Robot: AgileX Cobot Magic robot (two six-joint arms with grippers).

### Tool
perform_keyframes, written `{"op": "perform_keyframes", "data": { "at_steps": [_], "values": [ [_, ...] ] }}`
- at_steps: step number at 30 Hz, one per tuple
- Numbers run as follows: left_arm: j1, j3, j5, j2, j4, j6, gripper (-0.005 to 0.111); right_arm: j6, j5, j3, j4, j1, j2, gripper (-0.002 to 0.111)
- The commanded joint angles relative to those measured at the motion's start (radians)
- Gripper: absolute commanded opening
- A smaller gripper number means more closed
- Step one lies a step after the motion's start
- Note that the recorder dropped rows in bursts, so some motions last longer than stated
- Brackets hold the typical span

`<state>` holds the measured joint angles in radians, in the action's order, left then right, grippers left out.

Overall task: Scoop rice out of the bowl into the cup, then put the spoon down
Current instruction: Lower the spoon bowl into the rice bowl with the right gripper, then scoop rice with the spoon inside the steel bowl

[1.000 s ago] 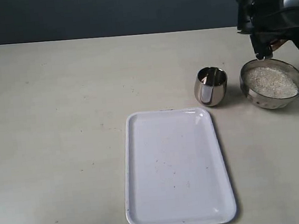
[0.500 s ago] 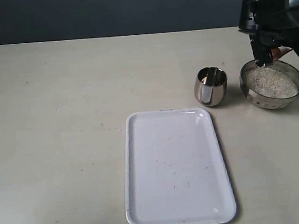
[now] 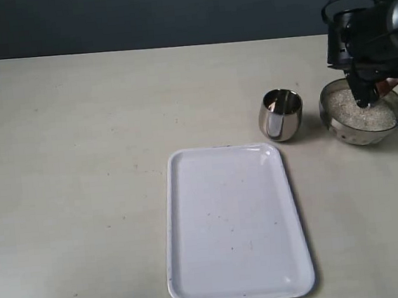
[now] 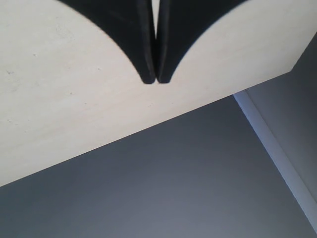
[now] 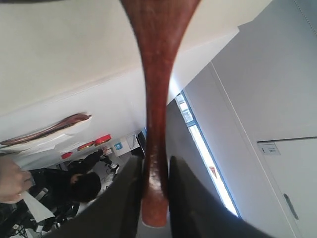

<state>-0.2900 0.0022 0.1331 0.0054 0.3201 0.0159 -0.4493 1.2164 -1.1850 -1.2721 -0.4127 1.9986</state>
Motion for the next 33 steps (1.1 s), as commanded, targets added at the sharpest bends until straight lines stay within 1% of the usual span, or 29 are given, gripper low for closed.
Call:
{"op": "perform_keyframes", "data": {
  "at_steps": [1,11,16,23,27,33],
  "values": [
    [-0.001,-0.002,-0.010,-0.005,-0.004,-0.008,0.000,0.001,0.005,0.002,-0.018,0.003,0.001,-0.001],
    [-0.001,-0.002,-0.010,-0.005,-0.004,-0.008,0.000,0.001,0.005,0.002,-0.023,0.003,0.036,-0.001],
    [-0.001,-0.002,-0.010,-0.005,-0.004,-0.008,0.000,0.047,0.005,0.002,-0.112,0.003,0.091,-0.001],
    [-0.001,-0.002,-0.010,-0.005,-0.004,-0.008,0.000,0.047,0.005,0.002,-0.096,0.000,0.099,-0.001],
    [-0.001,-0.002,-0.010,-0.005,-0.004,-0.008,0.000,0.047,0.005,0.002,-0.068,-0.039,0.106,-0.001],
    [-0.001,-0.002,-0.010,-0.005,-0.004,-0.008,0.000,0.047,0.005,0.002,-0.032,-0.047,0.106,-0.001]
  ]
}}
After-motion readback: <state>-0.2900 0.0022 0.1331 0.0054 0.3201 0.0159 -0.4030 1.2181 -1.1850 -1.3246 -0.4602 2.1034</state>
